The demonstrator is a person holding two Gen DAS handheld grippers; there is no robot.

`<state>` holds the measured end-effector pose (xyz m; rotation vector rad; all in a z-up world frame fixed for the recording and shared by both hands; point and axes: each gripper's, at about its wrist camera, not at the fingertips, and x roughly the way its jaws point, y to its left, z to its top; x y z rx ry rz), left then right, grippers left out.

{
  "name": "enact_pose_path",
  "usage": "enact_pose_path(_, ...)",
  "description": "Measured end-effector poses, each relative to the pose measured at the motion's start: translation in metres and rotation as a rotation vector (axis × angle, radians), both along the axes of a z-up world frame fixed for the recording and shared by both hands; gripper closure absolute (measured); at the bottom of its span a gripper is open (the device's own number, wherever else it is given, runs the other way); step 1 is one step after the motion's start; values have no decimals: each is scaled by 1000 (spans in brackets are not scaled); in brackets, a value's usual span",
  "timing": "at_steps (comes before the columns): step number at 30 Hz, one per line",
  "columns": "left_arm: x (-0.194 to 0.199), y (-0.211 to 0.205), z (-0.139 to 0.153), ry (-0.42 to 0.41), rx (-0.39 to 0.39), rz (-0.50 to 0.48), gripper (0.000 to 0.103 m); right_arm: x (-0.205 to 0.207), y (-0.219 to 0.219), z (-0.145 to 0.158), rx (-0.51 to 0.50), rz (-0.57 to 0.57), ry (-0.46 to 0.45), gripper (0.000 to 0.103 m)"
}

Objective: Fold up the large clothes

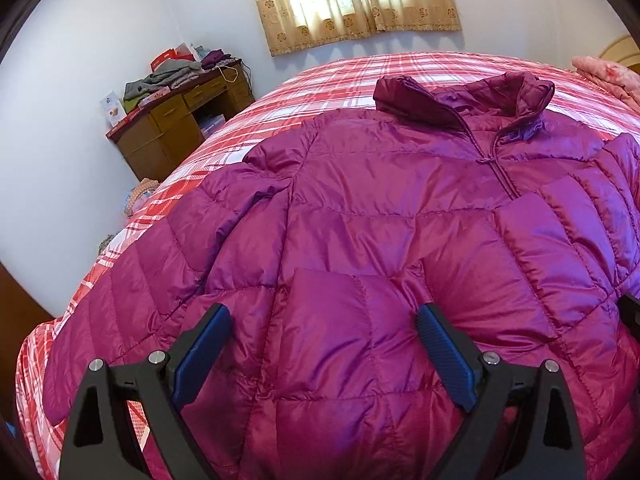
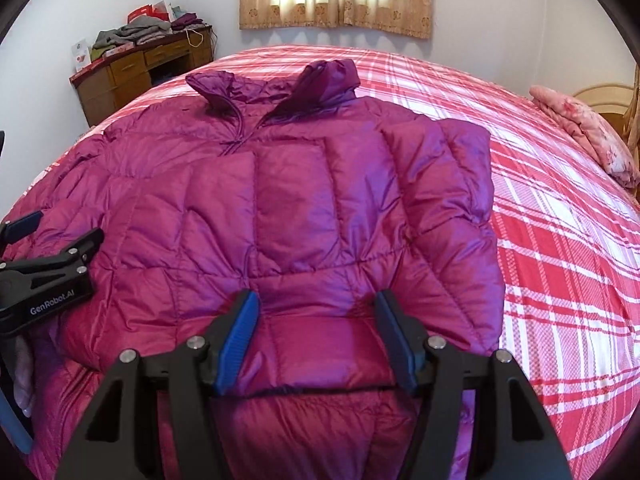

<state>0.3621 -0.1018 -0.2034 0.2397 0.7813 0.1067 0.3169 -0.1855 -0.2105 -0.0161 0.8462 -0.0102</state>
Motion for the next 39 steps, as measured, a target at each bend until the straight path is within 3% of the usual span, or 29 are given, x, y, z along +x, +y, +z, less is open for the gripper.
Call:
enact_pose_path(4, 2, 6, 5, 17, -34, -9, 8, 1, 1, 0, -11, -2, 0, 38)
enact_pose_path(6, -2, 18, 22, -11, -45, 15, 8, 0, 1, 1, -12, -1, 3, 37)
enact_pose_path(9, -18, 50, 58, -81, -77, 42, 8, -4, -2, 9, 18, 14, 8, 24)
enact_pose_path(13, -37, 108, 81, -139, -14, 101, 8, -32, 0, 36, 26, 12, -53, 17)
enact_pose_path(19, -54, 235, 58, -39, 33, 312, 8, -73, 14, 34, 9, 54, -59, 16)
enact_pose_path(23, -67, 294, 43, 17, -50, 420, 8, -82, 21, 20, -1, 52, -36, 16)
enact_pose_path(26, -68, 314, 28, 51, -112, 465, 8, -88, 26, 19, -6, 68, -44, 16)
enact_pose_path(31, -59, 314, 6, 100, -200, 453, 8, -95, 30, 24, -19, 76, -63, 16)
enact_pose_path(32, -58, 312, 4, 92, -217, 437, 15, -96, 30, 24, -18, 74, -64, 16)
enact_pose_path(33, -58, 312, 5, 81, -228, 421, 29, -97, 28, 24, -17, 69, -65, 16)
enact_pose_path(34, -56, 309, 5, 77, -235, 400, 58, -98, 26, 24, -17, 63, -66, 16)
enact_pose_path(37, -58, 295, 22, 19, -163, 368, 80, -100, 19, 25, -15, 46, -74, 16)
enact_pose_path(39, -63, 280, 41, -48, -103, 335, 81, -101, 14, 25, -15, 31, -80, 16)
